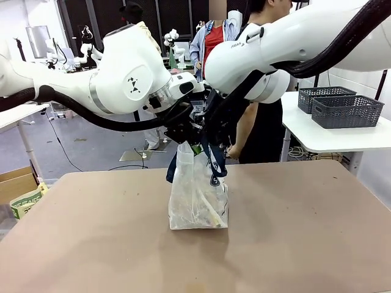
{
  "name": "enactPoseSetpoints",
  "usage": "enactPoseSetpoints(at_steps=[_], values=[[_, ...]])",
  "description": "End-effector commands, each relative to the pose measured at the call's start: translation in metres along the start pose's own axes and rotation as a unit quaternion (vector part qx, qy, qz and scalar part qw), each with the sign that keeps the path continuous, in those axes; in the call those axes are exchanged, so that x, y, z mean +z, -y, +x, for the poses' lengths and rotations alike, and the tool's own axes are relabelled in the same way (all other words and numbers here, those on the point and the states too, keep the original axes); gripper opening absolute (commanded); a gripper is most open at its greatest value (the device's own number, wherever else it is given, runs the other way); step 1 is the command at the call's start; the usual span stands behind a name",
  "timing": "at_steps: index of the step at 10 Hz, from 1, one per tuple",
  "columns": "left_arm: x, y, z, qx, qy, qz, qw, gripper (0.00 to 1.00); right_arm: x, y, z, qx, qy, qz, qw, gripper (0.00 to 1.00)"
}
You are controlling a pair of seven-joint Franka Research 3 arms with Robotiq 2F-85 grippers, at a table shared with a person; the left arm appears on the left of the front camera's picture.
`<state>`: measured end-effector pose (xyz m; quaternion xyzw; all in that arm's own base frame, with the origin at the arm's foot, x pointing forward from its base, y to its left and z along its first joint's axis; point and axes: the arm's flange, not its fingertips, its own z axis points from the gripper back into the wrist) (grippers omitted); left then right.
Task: Transfer purchased items from the store into the shopping bag.
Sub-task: Move the Reusable shopping bag to the right side of the table.
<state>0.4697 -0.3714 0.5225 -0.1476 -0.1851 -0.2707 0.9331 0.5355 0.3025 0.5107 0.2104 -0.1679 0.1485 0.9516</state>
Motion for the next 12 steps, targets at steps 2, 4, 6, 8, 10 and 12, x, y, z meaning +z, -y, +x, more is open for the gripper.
enactPoseSetpoints(at_steps=[2, 4, 6, 8, 10, 12], values=[[0.000, -0.001, 0.000, 0.002, 0.000, -0.004, 1.000, 0.00, 0.017, 0.018, -0.027, 0.006, 0.007, 0.032, 0.999, 1.00], [0.000, -0.001, 0.000, 0.002, 0.000, -0.004, 1.000, 0.00, 0.034, 0.027, -0.048, 0.010, 0.002, 0.040, 0.999, 1.00], [0.000, -0.001, 0.000, 0.002, 0.000, -0.004, 1.000, 0.00, 0.055, 0.036, -0.075, 0.027, 0.012, 0.055, 0.998, 1.00], [0.000, -0.001, 0.000, 0.002, 0.000, -0.004, 1.000, 0.00, 0.076, 0.042, -0.100, 0.054, 0.024, 0.054, 0.997, 1.00], [0.000, -0.001, 0.000, 0.002, 0.000, -0.004, 1.000, 0.00, 0.092, 0.051, -0.119, 0.113, -0.007, 0.061, 0.992, 1.00], [0.000, -0.001, 0.000, 0.002, 0.000, -0.004, 1.000, 0.00, 0.108, 0.061, -0.142, 0.215, -0.029, 0.052, 0.975, 1.00]])
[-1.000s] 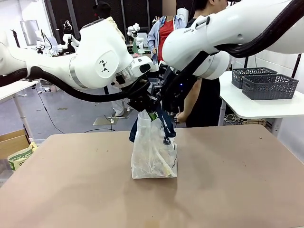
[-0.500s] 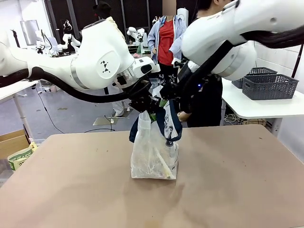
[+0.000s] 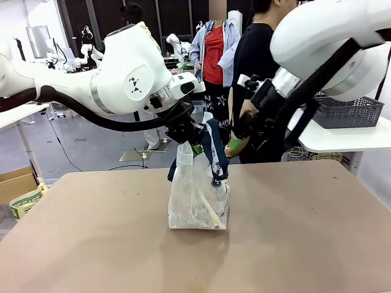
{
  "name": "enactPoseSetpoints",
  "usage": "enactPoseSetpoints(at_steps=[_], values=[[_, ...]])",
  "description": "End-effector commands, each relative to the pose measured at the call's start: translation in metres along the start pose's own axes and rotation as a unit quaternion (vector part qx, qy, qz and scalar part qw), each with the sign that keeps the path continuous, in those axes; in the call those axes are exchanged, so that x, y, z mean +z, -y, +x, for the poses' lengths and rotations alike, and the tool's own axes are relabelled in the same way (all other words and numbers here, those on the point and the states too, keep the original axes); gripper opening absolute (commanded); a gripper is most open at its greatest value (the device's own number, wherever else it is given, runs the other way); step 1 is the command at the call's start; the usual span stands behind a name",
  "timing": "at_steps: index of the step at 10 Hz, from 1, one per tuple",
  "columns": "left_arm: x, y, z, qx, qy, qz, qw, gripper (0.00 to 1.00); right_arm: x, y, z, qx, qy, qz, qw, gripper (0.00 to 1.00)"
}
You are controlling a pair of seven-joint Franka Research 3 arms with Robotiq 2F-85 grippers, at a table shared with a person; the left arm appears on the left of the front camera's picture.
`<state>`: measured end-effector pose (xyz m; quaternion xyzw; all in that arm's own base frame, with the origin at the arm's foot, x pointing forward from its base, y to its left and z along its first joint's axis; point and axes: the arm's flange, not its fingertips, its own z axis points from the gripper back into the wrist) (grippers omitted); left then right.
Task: Transfer purchased items from the store into the shopping bag.
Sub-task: Move the Reusable shopping bag to the right side of the table.
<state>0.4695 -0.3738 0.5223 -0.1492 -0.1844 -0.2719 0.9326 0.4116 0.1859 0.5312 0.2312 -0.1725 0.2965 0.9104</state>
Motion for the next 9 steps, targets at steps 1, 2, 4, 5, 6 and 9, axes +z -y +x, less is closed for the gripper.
enactPoseSetpoints(at_steps=[1, 2, 4, 5, 6, 9], values=[[0.001, -0.003, -0.001, 0.003, 0.000, -0.002, 1.000, 0.00, 0.019, 0.011, -0.029, 0.103, -0.028, 0.025, 0.994, 1.00], [0.001, -0.003, -0.001, 0.003, 0.000, -0.002, 1.000, 0.00, 0.028, 0.020, -0.041, 0.149, -0.038, 0.042, 0.987, 1.00], [0.001, -0.003, -0.001, 0.003, 0.000, -0.002, 1.000, 0.00, 0.038, 0.028, -0.039, 0.214, -0.024, 0.010, 0.977, 1.00], [0.001, -0.003, -0.001, 0.003, 0.000, -0.002, 1.000, 0.00, 0.049, 0.029, -0.032, 0.206, 0.002, 0.000, 0.979, 1.00], [0.001, -0.003, -0.001, 0.003, 0.000, -0.002, 1.000, 0.00, 0.058, 0.026, -0.022, 0.202, 0.040, -0.007, 0.979, 1.00], [0.001, -0.003, -0.001, 0.003, 0.000, -0.002, 1.000, 0.00, 0.068, 0.026, -0.008, 0.182, 0.091, -0.024, 0.979, 1.00]])
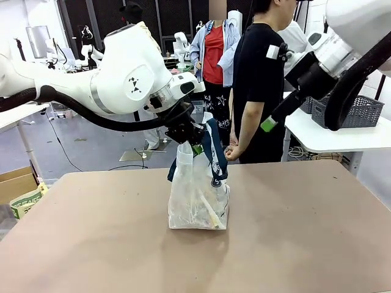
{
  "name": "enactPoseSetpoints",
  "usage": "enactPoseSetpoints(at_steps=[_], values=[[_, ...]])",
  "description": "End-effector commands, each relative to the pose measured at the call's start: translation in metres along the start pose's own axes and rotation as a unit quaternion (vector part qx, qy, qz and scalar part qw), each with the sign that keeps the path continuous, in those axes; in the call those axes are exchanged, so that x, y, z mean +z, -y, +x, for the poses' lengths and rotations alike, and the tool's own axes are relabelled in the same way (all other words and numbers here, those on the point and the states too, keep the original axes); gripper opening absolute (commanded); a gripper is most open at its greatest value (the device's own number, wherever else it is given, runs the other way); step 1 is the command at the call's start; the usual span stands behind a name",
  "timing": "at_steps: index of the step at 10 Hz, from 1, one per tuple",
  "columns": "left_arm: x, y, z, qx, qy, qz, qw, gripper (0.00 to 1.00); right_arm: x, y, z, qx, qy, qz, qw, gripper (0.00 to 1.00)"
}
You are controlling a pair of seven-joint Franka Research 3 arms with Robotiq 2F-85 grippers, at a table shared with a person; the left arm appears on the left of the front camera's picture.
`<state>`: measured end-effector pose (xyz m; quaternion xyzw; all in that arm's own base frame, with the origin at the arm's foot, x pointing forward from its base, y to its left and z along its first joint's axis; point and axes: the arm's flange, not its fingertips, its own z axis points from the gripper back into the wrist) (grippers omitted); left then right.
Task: Transfer purchased items from the store into the shopping bag.
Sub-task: Move the Reusable shopping bag to the right side of the table.
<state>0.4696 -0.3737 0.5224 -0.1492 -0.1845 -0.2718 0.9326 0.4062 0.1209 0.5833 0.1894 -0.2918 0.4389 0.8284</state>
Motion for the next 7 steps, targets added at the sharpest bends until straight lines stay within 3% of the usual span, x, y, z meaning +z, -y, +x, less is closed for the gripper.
enactPoseSetpoints(at_steps=[1, 2, 7], values=[[0.001, -0.003, -0.001, 0.003, 0.000, -0.002, 1.000, 0.00, -0.015, -0.002, 0.011, -0.035, 0.005, -0.010, 0.999, 1.00], [0.001, -0.003, -0.001, 0.003, 0.000, -0.002, 1.000, 0.00, 0.000, 0.000, 0.000, 0.000, 0.000, 0.000, 1.000, 1.00], [0.001, -0.003, -0.001, 0.003, 0.000, -0.002, 1.000, 0.00, 0.000, 0.000, 0.000, 0.000, 0.000, 0.000, 1.000, 1.00]])
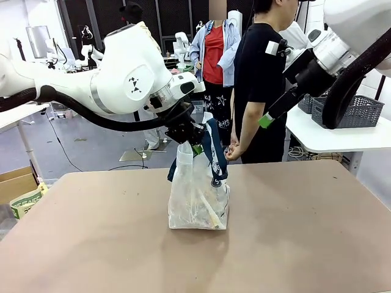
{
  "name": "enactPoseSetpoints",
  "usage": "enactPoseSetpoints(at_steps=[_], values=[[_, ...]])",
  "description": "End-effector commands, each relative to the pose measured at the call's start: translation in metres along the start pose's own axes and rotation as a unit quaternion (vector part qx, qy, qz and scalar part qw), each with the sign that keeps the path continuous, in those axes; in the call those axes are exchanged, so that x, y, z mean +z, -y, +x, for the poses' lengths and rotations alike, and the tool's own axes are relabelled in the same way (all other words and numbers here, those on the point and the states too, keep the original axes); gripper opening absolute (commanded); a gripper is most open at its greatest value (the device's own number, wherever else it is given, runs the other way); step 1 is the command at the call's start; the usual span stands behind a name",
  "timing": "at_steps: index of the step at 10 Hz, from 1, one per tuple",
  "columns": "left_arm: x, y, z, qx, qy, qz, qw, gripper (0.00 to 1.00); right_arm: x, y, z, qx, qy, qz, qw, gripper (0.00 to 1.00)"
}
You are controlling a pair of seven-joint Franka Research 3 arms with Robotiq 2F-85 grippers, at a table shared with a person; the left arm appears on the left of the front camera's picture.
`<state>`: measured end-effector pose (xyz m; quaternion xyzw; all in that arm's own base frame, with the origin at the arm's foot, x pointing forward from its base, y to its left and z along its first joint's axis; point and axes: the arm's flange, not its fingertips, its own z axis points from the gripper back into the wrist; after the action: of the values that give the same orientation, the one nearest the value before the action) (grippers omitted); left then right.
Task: Transfer purchased items from the store into the shopping bag.
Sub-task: Move the Reusable shopping bag to the right side of the table.
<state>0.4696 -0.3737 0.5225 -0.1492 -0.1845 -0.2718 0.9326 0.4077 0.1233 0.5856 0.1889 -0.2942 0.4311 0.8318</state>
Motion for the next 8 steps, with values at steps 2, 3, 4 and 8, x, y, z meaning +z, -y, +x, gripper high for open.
enactPoseSetpoints(at_steps=[2, 3, 4, 8], values=[[0.001, -0.003, -0.001, 0.003, 0.000, -0.002, 1.000, 0.00, 0.000, 0.000, -0.004, 0.007, -0.002, 0.004, 1.000, 1.00], [0.001, -0.003, -0.001, 0.003, 0.000, -0.002, 1.000, 0.00, 0.000, 0.000, -0.004, 0.007, -0.002, 0.004, 1.000, 1.00], [0.001, -0.003, -0.001, 0.003, 0.000, -0.002, 1.000, 0.00, 0.000, 0.000, -0.004, 0.007, -0.002, 0.004, 1.000, 1.00], [0.040, -0.011, 0.013, 0.023, -0.040, 0.039, 0.998, 0.00, 0.000, 0.000, -0.004, 0.007, -0.002, 0.004, 1.000, 1.00]])
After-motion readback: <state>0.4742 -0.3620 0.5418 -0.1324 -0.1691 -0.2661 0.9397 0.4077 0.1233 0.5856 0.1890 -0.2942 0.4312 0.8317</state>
